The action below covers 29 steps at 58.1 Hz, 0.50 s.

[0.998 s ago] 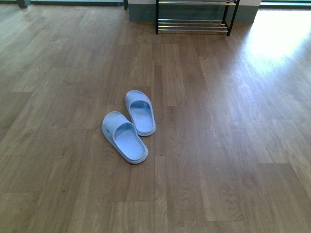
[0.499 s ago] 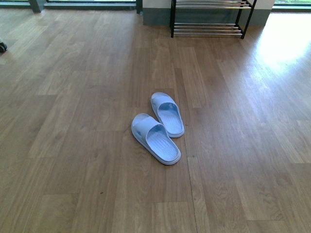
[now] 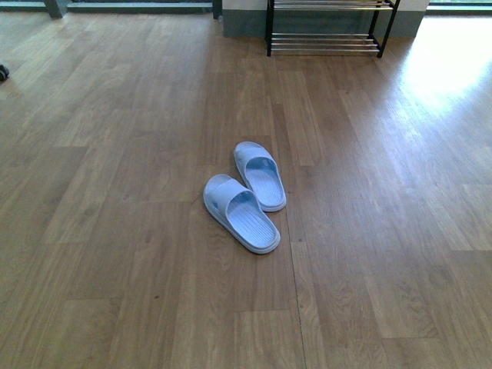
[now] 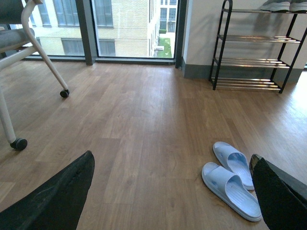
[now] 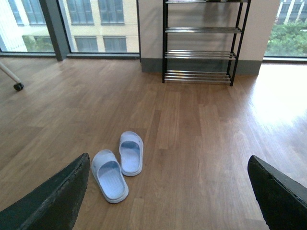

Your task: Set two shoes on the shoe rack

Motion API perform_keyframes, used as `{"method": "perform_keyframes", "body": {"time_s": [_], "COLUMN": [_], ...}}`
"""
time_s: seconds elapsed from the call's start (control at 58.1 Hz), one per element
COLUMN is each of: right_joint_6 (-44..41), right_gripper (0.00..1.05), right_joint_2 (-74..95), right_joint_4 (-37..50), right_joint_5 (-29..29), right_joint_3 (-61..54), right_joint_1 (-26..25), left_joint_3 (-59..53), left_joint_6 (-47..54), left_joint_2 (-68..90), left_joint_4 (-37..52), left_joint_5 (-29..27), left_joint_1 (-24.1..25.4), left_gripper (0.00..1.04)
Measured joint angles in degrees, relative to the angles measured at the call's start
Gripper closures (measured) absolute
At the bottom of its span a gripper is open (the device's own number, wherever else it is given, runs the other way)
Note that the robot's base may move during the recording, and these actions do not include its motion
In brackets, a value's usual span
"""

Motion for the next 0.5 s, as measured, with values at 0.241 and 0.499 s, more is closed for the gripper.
{"method": "perform_keyframes", "body": {"time_s": [0.241, 0.499], "right_joint_6": [0.0, 0.0], "right_gripper": [0.09, 0.09], "right_joint_2": [0.0, 0.0], "right_joint_4": [0.0, 0.0], "right_joint_5": [0.0, 0.0], "right_joint_3": [0.0, 0.0], "right_joint_1": [0.0, 0.0], "left_joint_3": [0.0, 0.0], "left_joint_6": [0.0, 0.0], "left_joint_2": [0.0, 0.0], "left_joint_4": [0.0, 0.0], "left_joint_5": [0.0, 0.0], "left_joint_1": [0.0, 0.0], "left_gripper": [0.09, 0.09]}}
